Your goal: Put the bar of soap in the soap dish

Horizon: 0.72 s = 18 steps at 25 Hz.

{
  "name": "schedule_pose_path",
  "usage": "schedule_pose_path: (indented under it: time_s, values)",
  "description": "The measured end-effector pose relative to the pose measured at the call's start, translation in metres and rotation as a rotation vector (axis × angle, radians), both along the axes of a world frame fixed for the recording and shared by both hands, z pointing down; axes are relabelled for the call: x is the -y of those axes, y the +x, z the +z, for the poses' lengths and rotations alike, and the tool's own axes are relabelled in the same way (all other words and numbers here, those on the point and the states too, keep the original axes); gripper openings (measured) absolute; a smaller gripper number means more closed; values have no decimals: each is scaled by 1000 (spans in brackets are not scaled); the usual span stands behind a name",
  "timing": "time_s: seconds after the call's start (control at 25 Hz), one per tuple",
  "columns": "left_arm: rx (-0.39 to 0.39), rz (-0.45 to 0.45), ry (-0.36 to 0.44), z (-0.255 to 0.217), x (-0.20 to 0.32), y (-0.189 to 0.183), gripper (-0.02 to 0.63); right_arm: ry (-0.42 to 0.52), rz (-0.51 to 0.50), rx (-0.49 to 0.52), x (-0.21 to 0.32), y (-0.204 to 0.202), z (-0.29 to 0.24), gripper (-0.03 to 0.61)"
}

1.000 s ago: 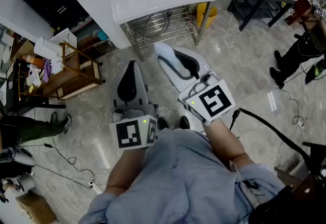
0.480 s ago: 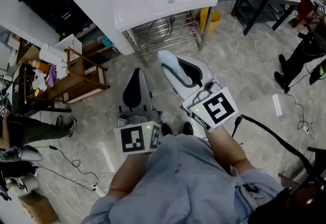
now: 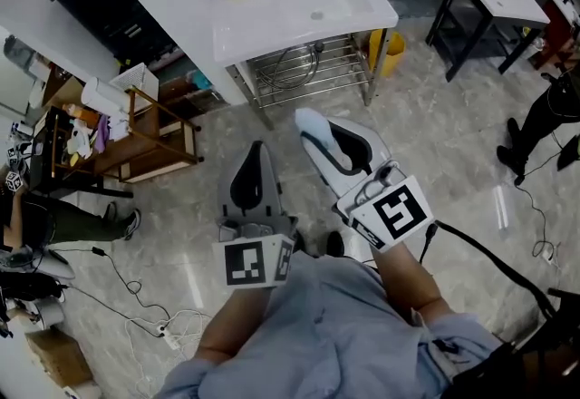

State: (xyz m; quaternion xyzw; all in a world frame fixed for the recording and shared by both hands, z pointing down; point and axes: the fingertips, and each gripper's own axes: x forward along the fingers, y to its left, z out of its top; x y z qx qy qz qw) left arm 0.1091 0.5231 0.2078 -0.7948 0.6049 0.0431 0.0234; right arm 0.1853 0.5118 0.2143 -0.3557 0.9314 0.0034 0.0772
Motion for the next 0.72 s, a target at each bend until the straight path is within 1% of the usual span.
schedule_pose_path:
  time_s: [0.16,0.36,0.56,0.72]
  values:
    - [-5,-21,-17,10,5,-8,5,-19,-16,-14,8,-5,9,115]
    - [-25,-29,-31,24,27,-27,5,-21,-25,-20,29,-20,15,115]
    - [-63,-30,-42,30,75,-61,5,-39,-36,-43,68,-53,21,115]
    - [-77,-22,-23,27,120,-94,5,-41,-34,-57,110,-84,24,115]
